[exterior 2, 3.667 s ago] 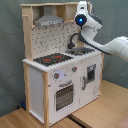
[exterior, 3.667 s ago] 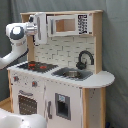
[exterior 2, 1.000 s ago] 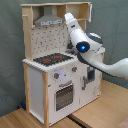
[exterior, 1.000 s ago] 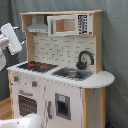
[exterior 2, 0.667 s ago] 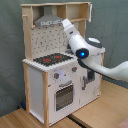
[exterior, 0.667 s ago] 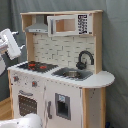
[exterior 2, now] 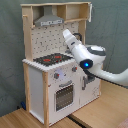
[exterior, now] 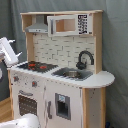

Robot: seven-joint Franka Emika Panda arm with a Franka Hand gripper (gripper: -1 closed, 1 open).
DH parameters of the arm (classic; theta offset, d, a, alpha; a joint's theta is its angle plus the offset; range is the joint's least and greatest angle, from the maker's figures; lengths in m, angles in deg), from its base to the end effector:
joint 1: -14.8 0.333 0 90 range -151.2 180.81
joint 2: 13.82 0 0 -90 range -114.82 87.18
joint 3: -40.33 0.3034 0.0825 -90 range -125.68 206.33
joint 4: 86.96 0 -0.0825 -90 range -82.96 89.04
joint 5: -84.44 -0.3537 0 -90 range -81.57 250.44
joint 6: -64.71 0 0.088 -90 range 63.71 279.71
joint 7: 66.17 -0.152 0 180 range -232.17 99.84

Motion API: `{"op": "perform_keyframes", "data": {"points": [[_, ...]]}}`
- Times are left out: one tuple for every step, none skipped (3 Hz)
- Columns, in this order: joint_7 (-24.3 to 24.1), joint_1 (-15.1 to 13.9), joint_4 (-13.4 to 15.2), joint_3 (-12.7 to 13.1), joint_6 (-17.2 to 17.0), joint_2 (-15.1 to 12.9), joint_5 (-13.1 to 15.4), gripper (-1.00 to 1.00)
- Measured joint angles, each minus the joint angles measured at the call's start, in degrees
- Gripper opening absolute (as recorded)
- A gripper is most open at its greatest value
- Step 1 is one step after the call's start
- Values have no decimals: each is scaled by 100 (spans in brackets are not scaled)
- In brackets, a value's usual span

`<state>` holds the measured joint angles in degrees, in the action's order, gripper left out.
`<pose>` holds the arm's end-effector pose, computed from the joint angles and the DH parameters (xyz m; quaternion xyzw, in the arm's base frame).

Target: Play with the kitchen

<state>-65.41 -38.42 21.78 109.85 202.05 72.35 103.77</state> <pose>0.3447 0.4619 0.5644 0.5153 0.2684 0.4439 0.6822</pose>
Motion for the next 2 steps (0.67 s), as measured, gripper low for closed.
{"op": "perform_keyframes", "data": {"points": [[7, 466, 364, 139, 0, -2, 283, 100], [51, 984, 701, 290, 1, -25, 537, 100]]}}
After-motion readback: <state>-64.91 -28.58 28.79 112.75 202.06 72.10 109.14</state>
